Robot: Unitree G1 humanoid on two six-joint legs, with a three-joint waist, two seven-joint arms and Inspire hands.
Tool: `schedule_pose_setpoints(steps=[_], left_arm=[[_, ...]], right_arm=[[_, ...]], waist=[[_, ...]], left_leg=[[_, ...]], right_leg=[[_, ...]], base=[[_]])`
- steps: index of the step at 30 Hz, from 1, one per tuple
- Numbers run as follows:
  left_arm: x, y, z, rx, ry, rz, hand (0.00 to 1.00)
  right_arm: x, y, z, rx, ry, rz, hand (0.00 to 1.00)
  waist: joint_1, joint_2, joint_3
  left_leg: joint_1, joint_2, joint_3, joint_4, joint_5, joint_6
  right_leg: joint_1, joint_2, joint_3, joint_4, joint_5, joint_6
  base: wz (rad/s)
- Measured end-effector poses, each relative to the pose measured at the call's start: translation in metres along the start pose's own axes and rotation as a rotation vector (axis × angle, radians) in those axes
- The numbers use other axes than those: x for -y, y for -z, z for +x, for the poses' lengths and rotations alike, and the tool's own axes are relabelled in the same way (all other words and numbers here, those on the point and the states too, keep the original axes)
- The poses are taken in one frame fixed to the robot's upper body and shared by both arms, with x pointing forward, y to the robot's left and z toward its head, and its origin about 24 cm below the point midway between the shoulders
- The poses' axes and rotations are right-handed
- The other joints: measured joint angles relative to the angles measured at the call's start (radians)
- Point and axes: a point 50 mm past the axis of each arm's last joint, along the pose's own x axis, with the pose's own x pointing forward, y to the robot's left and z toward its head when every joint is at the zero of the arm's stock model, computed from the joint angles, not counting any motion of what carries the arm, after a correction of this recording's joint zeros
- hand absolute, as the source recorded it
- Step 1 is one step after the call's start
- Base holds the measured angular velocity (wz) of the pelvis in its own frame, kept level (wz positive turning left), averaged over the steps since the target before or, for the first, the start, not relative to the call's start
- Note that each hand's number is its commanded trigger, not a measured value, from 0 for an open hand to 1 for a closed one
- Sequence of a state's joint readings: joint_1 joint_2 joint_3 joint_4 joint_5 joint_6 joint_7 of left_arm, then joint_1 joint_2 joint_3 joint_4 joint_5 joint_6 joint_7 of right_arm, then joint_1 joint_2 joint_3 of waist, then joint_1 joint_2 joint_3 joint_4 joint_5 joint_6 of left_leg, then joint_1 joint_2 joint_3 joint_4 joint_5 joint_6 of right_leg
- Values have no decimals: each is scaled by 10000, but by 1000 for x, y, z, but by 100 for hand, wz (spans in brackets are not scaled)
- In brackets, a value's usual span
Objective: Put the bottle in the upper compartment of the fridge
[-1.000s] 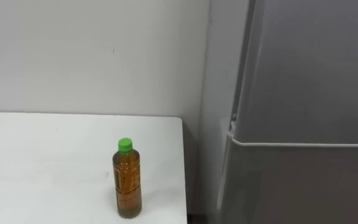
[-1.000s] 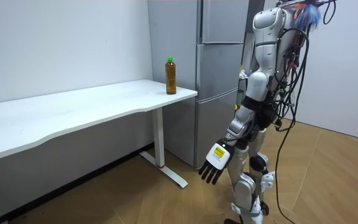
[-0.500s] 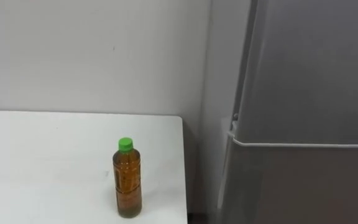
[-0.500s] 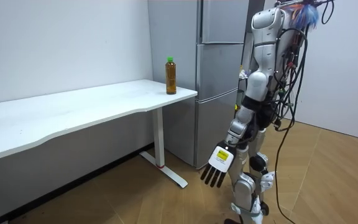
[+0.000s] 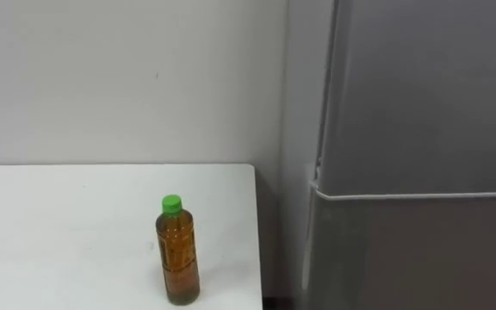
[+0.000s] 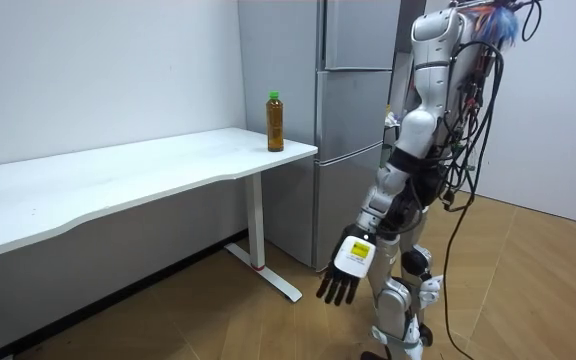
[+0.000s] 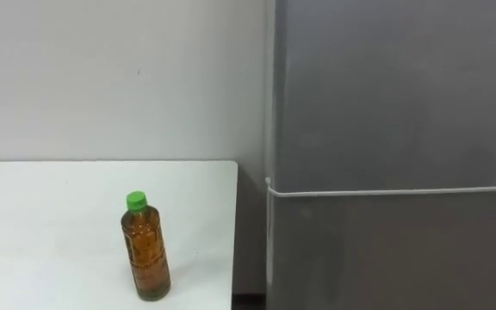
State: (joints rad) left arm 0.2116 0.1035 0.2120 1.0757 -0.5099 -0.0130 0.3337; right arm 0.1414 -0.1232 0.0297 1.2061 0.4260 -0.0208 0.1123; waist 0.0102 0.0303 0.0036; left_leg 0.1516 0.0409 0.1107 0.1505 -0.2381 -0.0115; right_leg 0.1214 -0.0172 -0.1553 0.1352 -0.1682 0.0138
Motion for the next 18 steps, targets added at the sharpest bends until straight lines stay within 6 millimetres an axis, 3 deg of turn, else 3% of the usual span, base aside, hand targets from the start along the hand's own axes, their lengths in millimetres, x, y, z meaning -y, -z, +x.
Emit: schedule_pose_setpoints(steps=[5, 7, 18], left_arm=[[-4, -32, 0, 791, -397, -2042, 0], [0, -53, -3, 1452, -344, -3017, 0], [13, -112, -19, 3468, -88, -4370, 0]], right_arm=[[6, -1, -1, 104, 230, 257, 0], [8, 0, -2, 126, 302, 335, 0], [13, -2, -4, 374, 422, 32, 0]], waist=[[7, 78, -1], [6, 98, -12], [129, 244, -62]], left_leg=[[7, 0, -13, 7, 0, 0], [2, -1, -20, 13, 0, 0], [-3, 1, -44, 2, 0, 0]], right_leg=[[-3, 0, -9, 0, 0, 0], [-7, -5, -31, 2, 0, 0], [-35, 0, 5, 40, 0, 0]], base=[[0], [0], [0]])
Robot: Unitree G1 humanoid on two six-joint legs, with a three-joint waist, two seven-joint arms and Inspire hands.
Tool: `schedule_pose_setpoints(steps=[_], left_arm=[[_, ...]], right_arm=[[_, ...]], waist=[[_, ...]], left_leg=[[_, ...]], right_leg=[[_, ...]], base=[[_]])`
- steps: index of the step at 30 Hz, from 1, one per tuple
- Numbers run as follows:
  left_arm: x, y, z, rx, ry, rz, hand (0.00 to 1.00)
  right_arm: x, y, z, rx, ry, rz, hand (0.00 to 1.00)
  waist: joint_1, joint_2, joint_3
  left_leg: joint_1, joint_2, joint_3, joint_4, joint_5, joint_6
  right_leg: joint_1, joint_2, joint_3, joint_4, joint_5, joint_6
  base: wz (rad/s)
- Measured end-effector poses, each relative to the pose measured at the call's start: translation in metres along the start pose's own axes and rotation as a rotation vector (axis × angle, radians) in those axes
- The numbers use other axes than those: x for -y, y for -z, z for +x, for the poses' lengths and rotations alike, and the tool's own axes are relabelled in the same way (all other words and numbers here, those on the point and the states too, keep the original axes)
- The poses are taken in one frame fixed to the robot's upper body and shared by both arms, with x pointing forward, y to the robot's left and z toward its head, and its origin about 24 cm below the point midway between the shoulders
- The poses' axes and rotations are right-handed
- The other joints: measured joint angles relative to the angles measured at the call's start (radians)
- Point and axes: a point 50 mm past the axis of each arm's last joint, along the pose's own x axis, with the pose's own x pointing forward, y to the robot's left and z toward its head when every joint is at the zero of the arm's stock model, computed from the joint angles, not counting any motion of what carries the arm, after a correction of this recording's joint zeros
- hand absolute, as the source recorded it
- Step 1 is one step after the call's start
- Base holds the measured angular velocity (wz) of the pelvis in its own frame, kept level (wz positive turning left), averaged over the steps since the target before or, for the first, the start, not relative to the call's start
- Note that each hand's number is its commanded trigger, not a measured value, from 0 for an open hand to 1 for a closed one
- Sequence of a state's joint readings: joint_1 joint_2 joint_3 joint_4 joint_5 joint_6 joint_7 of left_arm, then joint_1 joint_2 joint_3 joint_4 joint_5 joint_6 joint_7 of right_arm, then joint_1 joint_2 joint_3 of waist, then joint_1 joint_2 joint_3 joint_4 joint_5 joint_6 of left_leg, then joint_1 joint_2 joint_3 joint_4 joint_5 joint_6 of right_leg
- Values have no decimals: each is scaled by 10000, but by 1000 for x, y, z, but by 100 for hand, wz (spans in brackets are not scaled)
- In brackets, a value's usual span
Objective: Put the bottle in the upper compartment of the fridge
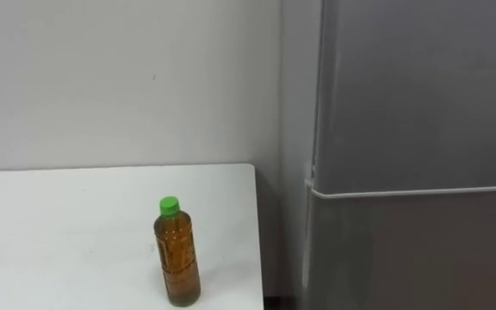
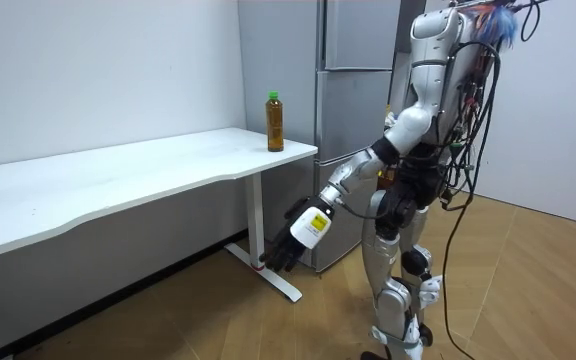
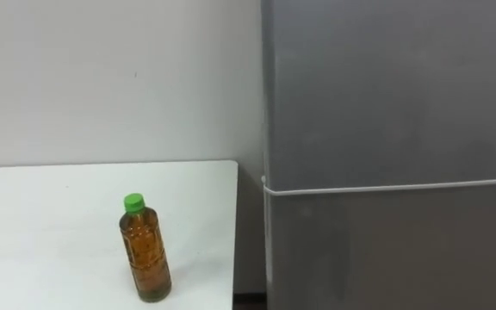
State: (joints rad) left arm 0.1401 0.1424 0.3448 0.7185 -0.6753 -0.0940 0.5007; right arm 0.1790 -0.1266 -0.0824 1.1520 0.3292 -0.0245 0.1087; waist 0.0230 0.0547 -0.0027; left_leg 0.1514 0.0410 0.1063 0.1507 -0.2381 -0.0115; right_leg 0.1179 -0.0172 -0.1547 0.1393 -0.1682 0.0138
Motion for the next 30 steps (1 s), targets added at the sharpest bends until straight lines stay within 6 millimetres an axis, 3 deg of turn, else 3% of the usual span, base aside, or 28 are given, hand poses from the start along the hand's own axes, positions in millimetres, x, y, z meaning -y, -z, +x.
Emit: schedule_pose_setpoints(steps=[8, 13, 22, 30], left_arm=[[17, -66, -9, 2219, 54, -2121, 0], [24, -112, -27, 4048, 470, -3151, 0], [29, -161, -60, 6302, 1218, -3933, 0], [27, -182, -73, 7682, 1093, -3949, 0]], right_arm=[[3, 0, 0, 12, 260, -58, 0], [4, 2, -1, 87, 377, -22, 0], [9, 7, -6, 341, 557, 128, 0], [8, 10, -6, 211, 617, 281, 0]], waist=[[122, 2, 1], [187, 25, -1], [369, 171, 7], [350, 187, 13]], left_leg=[[-19, 1, 26, -7, 1, 1], [2, 2, 25, 2, 1, 1], [-57, -7, -36, 10, 2, 2], [-13, -29, -145, 133, 3, 2]], right_leg=[[-50, -5, 31, 122, -2, 2], [-38, 1, 45, 118, -2, 1], [-46, -13, -14, 112, -3, 2], [135, -40, -139, -22, -23, 4]], base=[[0], [0], [2], [5]])
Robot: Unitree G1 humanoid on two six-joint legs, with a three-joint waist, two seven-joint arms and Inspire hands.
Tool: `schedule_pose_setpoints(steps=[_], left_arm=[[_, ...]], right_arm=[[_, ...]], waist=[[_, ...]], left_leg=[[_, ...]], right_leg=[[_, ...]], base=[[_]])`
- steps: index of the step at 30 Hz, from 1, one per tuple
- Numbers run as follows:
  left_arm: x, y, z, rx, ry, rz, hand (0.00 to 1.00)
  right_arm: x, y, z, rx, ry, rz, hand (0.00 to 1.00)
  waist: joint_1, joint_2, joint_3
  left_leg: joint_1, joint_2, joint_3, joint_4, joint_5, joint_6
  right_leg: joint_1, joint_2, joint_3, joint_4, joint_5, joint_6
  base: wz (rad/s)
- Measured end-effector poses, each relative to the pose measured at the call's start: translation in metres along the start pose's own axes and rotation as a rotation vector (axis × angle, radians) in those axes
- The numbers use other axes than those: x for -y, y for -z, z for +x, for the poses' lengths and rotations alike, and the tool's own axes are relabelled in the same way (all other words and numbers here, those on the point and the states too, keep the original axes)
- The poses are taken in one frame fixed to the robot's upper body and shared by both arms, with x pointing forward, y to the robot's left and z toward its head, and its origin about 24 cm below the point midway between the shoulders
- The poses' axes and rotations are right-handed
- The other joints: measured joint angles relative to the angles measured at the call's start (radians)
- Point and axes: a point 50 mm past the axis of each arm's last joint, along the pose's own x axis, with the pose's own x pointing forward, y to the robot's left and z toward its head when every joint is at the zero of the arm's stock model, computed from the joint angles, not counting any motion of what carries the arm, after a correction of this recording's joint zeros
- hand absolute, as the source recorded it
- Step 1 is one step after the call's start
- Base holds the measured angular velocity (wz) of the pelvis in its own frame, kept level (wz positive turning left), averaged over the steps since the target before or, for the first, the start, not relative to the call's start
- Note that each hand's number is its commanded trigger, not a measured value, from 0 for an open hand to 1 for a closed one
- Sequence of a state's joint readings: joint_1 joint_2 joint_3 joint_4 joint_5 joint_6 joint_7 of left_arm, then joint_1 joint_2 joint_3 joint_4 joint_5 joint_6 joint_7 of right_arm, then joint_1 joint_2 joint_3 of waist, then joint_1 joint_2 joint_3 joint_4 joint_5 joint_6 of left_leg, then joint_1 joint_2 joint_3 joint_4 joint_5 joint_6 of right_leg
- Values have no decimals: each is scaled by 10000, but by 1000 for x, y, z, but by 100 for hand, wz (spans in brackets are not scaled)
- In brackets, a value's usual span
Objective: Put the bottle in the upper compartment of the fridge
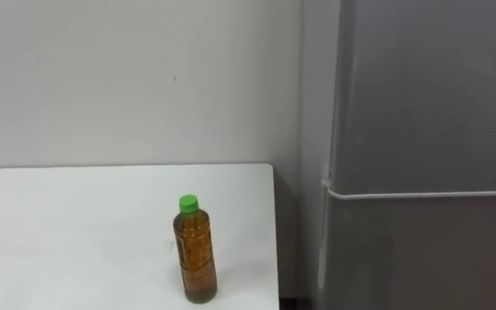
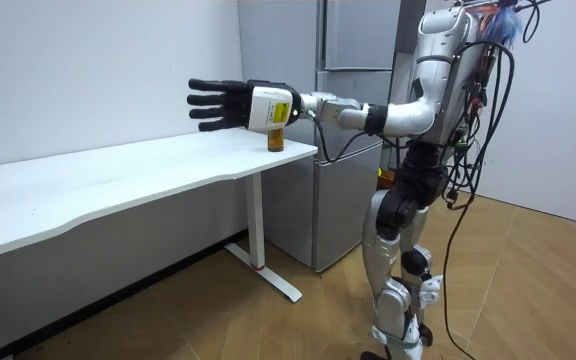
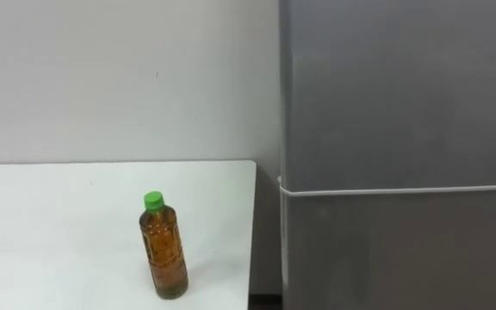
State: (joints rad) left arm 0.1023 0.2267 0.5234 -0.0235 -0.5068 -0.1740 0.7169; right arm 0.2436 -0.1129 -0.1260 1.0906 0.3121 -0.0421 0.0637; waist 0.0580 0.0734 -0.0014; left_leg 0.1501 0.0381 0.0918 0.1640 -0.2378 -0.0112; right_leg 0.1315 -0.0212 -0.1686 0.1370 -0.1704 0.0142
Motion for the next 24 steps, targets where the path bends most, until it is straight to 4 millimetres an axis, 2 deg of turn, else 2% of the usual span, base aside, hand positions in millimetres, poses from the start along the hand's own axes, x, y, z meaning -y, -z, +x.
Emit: schedule_pose_setpoints(steps=[2, 7, 10, 17, 21, 24], left_arm=[[-3, -7, 3, 272, -228, -94, 0], [-4, -43, 6, 1569, -502, -934, 0], [0, -58, 3, 2492, -301, -824, 0], [13, -73, -3, 3390, 382, -681, 0], [29, -81, -10, 3619, 1398, -1132, 0], [43, -86, -15, 3754, 2212, -1478, 0]], right_arm=[[-1, 1, 0, -12, 73, 72, 0], [1, 3, -1, -30, 132, 156, 0], [0, 3, -1, -33, 98, 148, 0], [0, 2, -1, -31, 10, 187, 0], [0, 1, 0, -11, -50, 187, 0], [-1, -3, 1, -5, -187, 114, 0]], waist=[[14, 5, 0], [41, 3, 2], [40, -18, 12], [-32, -36, 26], [-37, -39, 34], [-199, -4, 79]], left_leg=[[18, 0, -4, 1, 0, 0], [31, -16, -33, 4, 1, 0], [26, -20, -61, 5, 1, 0], [13, -28, -94, 8, 2, 1], [-46, -35, -94, 26, 2, 1], [-80, -44, -116, 26, 2, 1]], right_leg=[[-5, 1, 2, -1, 0, 0], [-34, -12, 6, 9, -1, 1], [-30, -12, 2, 2, -2, 2], [-29, -14, 4, -21, -3, 4], [-75, -27, -10, -22, -4, 5], [-92, -31, -2, -25, -9, 13]], base=[[0], [0], [1], [0], [0], [0]])
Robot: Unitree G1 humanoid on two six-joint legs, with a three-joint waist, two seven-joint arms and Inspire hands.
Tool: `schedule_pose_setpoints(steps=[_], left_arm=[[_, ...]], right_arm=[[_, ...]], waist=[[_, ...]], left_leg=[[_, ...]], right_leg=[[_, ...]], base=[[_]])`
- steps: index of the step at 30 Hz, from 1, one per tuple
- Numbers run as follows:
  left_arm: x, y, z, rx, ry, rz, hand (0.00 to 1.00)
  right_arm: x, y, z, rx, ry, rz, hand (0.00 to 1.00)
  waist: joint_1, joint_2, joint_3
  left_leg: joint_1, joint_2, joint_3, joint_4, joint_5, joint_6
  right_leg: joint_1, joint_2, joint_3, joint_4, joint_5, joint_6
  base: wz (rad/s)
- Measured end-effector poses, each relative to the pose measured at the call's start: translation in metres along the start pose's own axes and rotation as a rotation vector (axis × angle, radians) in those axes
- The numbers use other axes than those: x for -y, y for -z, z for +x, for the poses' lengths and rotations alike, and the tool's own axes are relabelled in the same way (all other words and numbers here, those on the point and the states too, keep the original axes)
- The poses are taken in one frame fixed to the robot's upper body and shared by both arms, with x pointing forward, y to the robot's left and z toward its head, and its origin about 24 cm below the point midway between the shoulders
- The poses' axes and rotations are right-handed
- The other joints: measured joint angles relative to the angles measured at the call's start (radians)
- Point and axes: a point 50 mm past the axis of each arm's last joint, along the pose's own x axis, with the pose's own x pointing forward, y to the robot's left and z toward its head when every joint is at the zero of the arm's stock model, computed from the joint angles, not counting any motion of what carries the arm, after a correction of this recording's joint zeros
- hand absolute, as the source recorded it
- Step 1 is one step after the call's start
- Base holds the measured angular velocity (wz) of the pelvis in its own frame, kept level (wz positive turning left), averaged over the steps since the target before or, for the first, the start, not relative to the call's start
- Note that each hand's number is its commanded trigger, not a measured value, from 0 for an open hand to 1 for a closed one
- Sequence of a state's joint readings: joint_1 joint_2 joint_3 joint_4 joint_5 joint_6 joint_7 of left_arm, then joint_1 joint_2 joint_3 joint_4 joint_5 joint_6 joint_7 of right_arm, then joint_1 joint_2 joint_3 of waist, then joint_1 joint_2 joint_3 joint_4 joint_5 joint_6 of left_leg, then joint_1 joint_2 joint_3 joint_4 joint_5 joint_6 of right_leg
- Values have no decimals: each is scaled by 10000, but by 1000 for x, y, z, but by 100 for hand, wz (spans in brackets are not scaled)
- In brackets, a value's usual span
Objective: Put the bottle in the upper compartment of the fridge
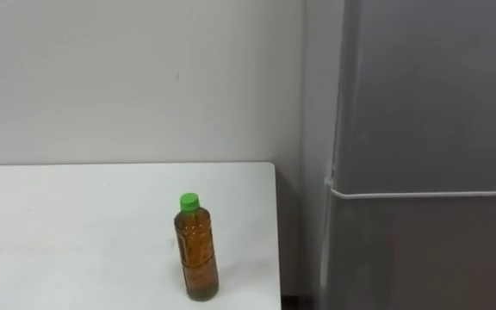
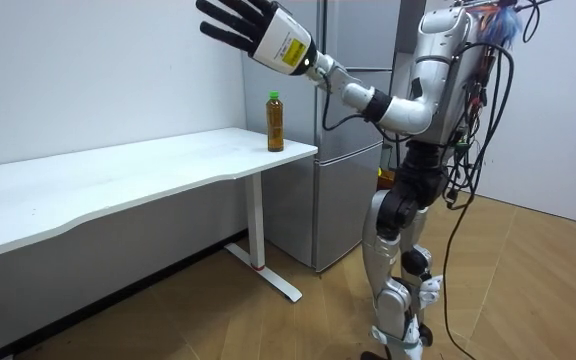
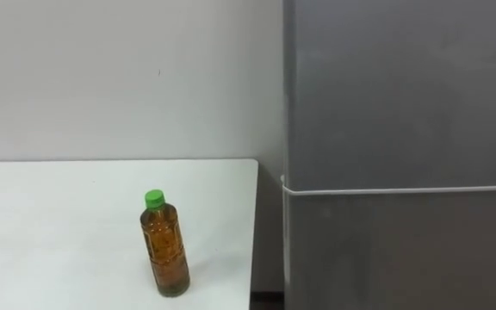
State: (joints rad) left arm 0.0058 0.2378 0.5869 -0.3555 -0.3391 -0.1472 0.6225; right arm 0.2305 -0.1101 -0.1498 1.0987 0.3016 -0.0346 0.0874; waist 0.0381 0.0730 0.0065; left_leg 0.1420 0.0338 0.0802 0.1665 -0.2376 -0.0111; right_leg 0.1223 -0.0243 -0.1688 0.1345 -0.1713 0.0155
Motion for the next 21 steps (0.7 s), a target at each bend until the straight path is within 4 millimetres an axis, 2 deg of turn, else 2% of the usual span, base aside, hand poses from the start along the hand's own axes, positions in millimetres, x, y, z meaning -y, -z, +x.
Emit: schedule_pose_setpoints(steps=[3, 9, 15, 21], left_arm=[[12, 0, 1, -137, 632, -223, 0], [34, 0, 2, -439, 1700, -844, 0], [58, 11, -9, -1781, 3400, -1567, 0], [79, 22, -26, -3101, 5095, -2013, 0]], right_arm=[[-2, -3, 1, -42, -204, -25, 0], [-3, -4, 2, -164, -374, 86, 0], [-7, -8, 4, -301, -543, -79, 0], [-12, -15, 6, -512, -699, -243, 0]], waist=[[-117, 14, 8], [-319, -78, -25], [-551, -178, -17], [-855, -151, -7]], left_leg=[[-3, 0, 2, 0, 0, 0], [2, -2, 36, -4, 1, 0], [-1, 1, 26, -4, 1, 0], [-86, 5, 177, 6, 1, 1]], right_leg=[[-20, 7, 35, -1, -4, 3], [-90, 20, 204, 13, -4, 3], [-64, 22, 169, 56, -2, 1], [-222, 15, 243, 178, 0, 2]], base=[[-3], [-8], [-2], [-4]])
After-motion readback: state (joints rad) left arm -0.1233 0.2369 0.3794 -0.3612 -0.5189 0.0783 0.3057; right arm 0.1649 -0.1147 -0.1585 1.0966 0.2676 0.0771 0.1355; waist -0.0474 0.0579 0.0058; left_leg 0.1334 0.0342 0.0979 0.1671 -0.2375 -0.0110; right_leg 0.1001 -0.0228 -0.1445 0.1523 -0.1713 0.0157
